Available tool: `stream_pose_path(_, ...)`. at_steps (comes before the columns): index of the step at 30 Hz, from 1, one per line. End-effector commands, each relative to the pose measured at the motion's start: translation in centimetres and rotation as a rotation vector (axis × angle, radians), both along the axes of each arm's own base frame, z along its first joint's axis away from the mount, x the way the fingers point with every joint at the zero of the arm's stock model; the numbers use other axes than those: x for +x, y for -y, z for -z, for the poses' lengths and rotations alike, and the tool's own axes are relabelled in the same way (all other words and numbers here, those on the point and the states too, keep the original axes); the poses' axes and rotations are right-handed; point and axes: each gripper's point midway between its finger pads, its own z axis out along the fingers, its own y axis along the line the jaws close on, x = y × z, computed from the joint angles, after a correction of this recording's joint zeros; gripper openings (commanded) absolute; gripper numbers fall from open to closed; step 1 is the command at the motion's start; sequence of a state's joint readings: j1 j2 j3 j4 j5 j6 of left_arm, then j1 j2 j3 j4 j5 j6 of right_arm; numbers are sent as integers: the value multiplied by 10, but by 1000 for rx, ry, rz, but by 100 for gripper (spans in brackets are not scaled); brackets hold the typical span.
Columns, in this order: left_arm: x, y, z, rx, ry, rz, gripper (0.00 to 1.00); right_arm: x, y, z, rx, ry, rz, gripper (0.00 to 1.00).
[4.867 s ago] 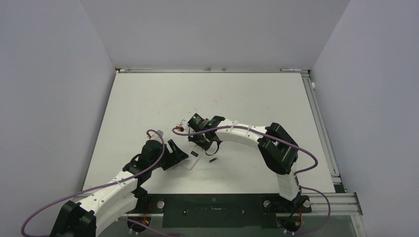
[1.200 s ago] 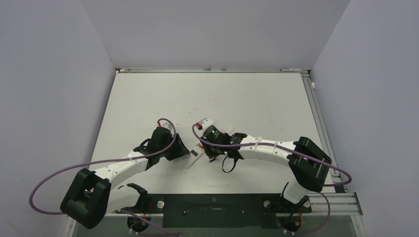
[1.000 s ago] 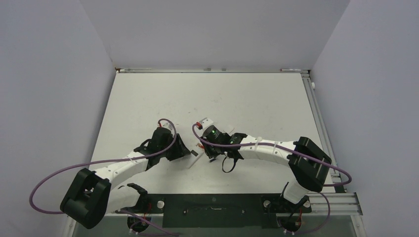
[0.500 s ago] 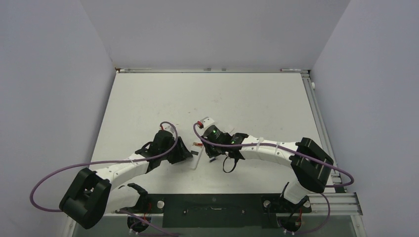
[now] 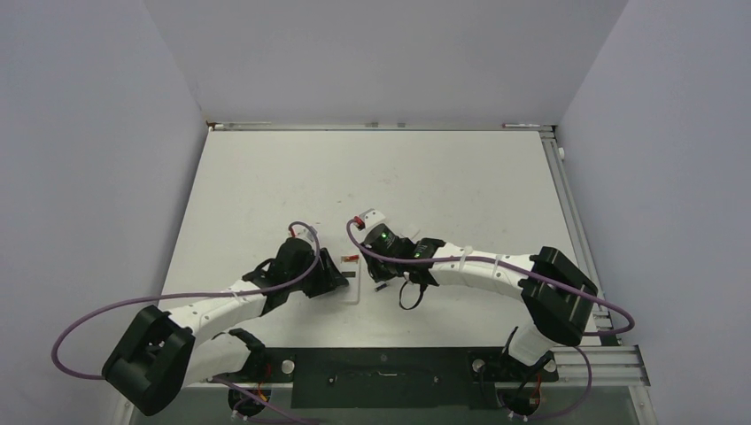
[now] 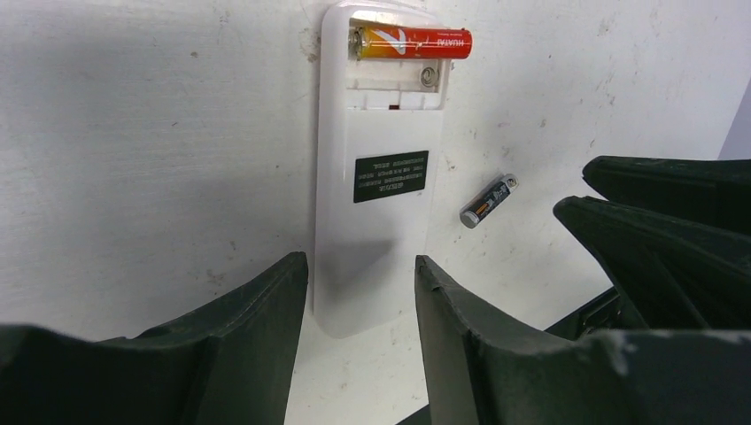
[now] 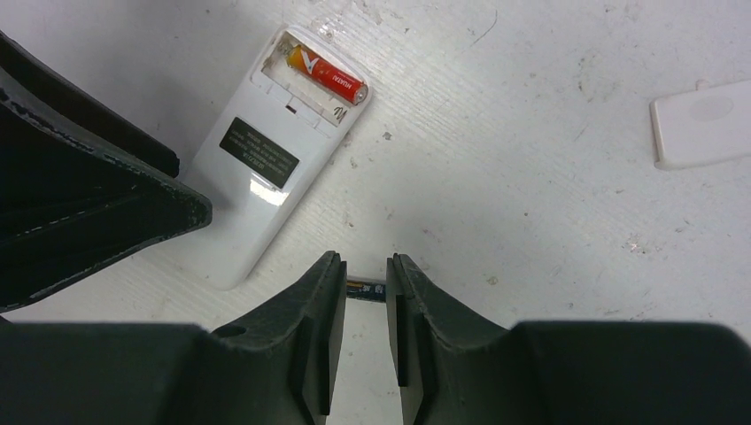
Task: Load the batteries into the remote control
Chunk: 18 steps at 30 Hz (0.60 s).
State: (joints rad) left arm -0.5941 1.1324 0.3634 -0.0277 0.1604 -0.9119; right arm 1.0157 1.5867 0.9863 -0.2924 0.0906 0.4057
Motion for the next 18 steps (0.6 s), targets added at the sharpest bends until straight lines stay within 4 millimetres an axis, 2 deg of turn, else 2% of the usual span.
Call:
stream_pose_path(1,11,-5,-13,35,60,-20,48,15,-18,-23,60,58,19,25)
stream_pose_path(6,22,-17,-21,103,97,-65,58,20,-26,-25,66,64,12,25)
stream_pose_path(10,27,-21,-25,112,109,-79,58,24,-36,-25,78,60,7,25)
stream_pose_path(13,30,-25,-23,118,108,-89,54,26,-43,-21,84,44,9,22)
stream_pose_path(16,30,-28,-20,120,104,-99,47,28,-51,-18,93,29,15,10)
stream_pose_path(18,30,-29,-18,120,104,-101,45,30,-56,-15,94,20,21,9)
